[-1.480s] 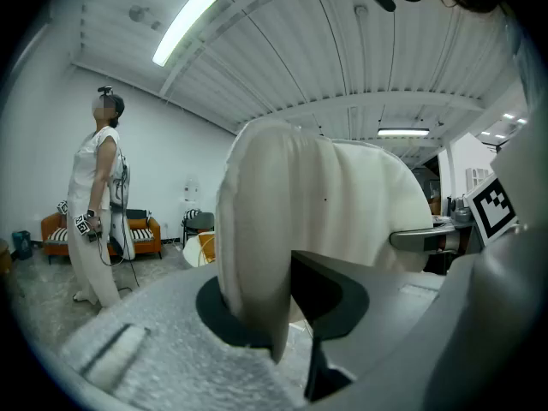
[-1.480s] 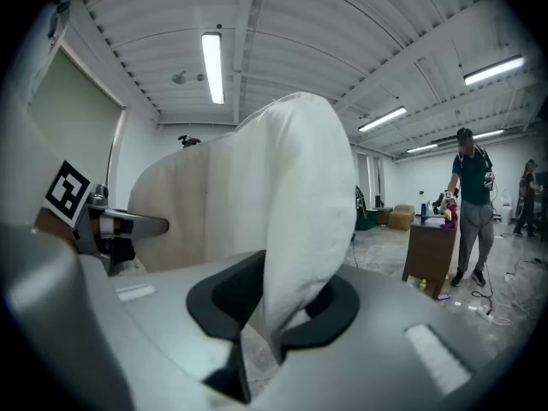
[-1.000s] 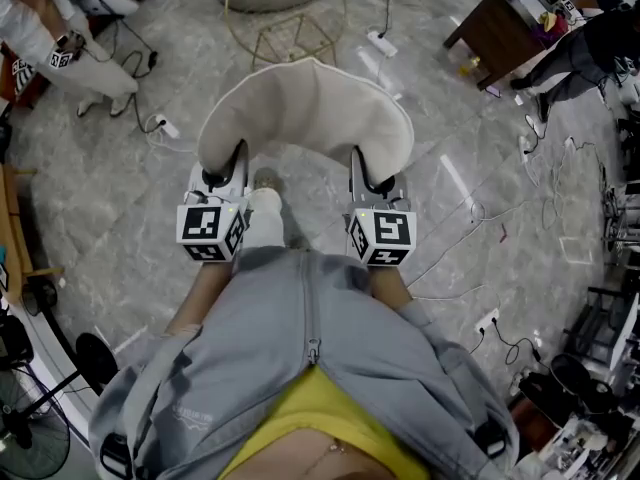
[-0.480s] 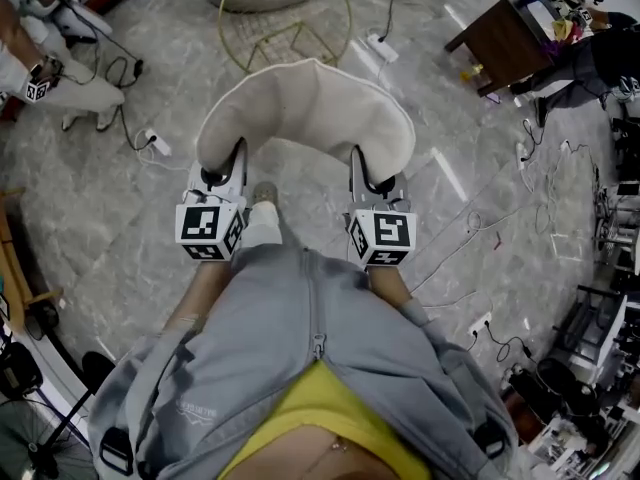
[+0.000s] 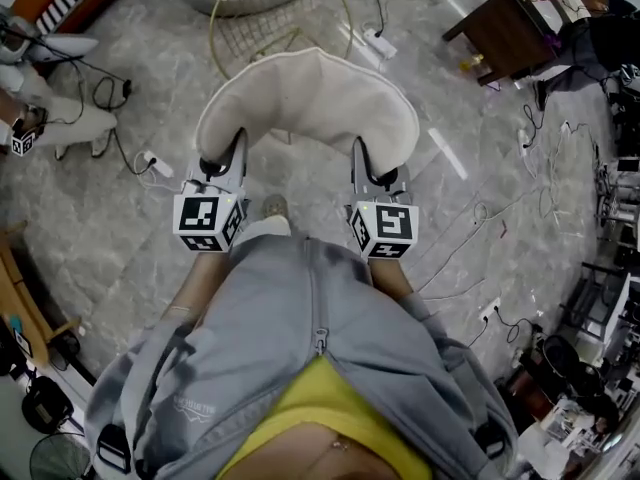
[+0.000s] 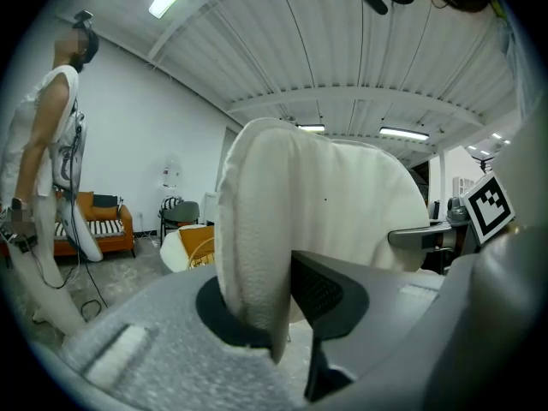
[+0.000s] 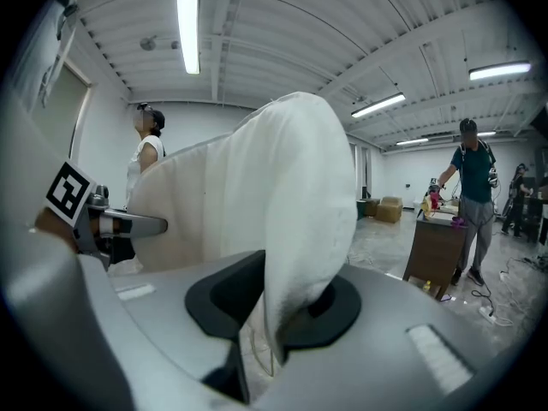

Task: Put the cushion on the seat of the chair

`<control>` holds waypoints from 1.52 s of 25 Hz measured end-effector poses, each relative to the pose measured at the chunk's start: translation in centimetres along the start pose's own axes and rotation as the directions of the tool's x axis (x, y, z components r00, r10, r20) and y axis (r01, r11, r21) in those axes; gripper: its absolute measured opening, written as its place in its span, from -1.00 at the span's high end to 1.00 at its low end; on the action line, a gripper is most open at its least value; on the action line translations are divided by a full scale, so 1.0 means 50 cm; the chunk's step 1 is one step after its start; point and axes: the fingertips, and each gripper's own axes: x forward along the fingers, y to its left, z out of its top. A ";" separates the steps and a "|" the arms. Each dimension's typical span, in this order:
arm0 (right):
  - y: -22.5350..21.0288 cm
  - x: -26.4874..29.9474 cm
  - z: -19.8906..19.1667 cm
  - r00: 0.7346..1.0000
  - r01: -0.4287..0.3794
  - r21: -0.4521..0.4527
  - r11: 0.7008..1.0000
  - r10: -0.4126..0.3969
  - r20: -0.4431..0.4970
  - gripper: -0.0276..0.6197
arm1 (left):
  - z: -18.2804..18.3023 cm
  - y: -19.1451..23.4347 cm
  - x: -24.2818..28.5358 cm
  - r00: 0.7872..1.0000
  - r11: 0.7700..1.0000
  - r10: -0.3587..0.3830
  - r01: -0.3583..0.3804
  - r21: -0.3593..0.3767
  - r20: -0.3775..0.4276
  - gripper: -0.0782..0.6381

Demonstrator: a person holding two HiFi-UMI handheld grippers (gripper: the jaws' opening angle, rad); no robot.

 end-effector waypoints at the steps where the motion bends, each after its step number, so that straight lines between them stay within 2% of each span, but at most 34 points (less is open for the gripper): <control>1: -0.003 0.011 0.001 1.000 0.007 0.003 1.000 -0.007 -0.003 0.70 | 0.002 0.006 0.013 1.000 1.000 -0.007 0.007 0.001 -0.002 0.59; 7: -0.014 0.055 0.006 1.000 0.017 0.004 1.000 -0.017 -0.018 0.70 | 0.001 0.032 0.055 1.000 1.000 -0.026 0.026 -0.012 -0.007 0.59; 11: -0.019 0.095 0.020 1.000 0.003 0.003 1.000 -0.003 -0.014 0.70 | 0.011 0.053 0.076 1.000 1.000 -0.011 0.011 -0.018 -0.002 0.59; 18: -0.036 0.225 0.058 0.996 -0.086 -0.025 0.996 0.086 0.005 0.70 | 0.040 0.119 0.148 0.997 0.997 0.071 -0.070 -0.031 0.025 0.59; 21: -0.053 0.293 0.077 0.989 -0.145 -0.043 0.988 0.146 0.011 0.70 | 0.051 0.141 0.185 0.991 0.991 0.129 -0.127 -0.047 0.034 0.59; 25: -0.088 0.399 0.107 0.972 -0.236 -0.067 0.969 0.236 -0.007 0.70 | 0.069 0.164 0.247 0.976 0.974 0.216 -0.213 -0.074 0.031 0.59; 30: -0.149 0.533 0.141 0.938 -0.347 -0.092 0.933 0.344 -0.046 0.70 | 0.091 0.182 0.347 0.948 0.941 0.319 -0.316 -0.122 0.005 0.59; 38: -0.239 0.675 0.146 0.881 -0.471 -0.100 0.877 0.462 -0.098 0.69 | 0.087 0.168 0.470 0.903 0.887 0.429 -0.429 -0.171 -0.039 0.59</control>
